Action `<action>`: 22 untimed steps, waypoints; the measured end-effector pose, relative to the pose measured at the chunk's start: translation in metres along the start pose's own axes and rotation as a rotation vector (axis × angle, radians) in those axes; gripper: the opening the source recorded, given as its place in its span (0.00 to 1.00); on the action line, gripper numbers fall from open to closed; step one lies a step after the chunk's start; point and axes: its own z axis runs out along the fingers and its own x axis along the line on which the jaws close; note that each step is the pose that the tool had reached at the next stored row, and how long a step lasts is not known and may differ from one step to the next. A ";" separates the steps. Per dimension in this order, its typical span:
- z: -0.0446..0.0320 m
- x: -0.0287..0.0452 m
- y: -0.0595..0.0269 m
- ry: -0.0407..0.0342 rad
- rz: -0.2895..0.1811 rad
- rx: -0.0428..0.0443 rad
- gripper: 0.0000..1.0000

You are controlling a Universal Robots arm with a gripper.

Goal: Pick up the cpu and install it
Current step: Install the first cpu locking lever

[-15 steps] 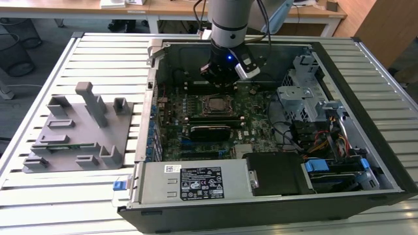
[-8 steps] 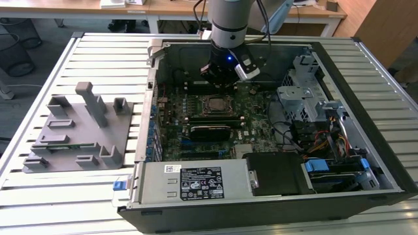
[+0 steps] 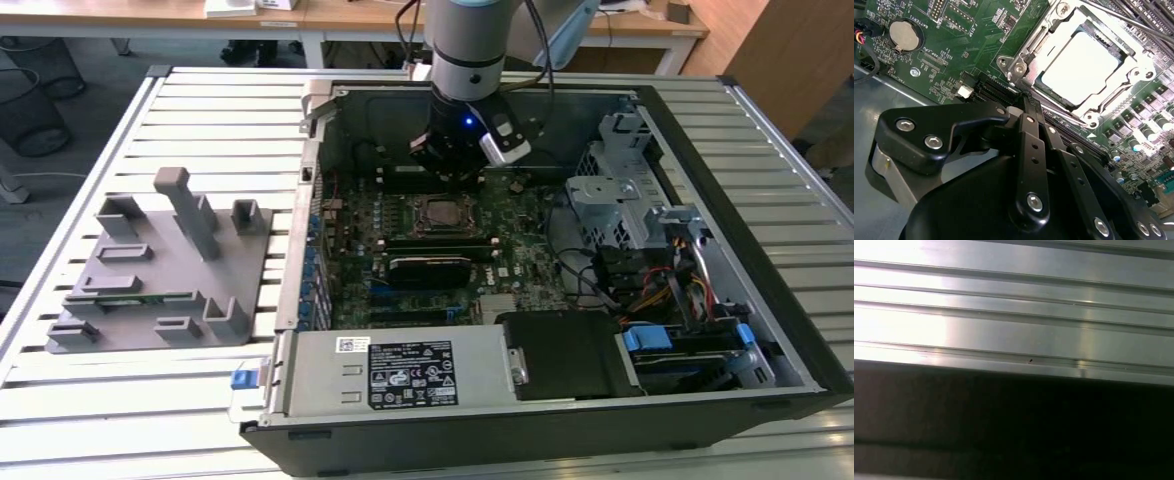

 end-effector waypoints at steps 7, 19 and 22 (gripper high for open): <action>0.0018 -0.0010 -0.0002 0.0001 0.000 0.0002 0.11; -0.0002 -0.0012 -0.0002 -0.0001 0.000 0.0000 0.11; 0.0012 -0.0011 -0.0005 0.0000 0.000 0.0011 0.11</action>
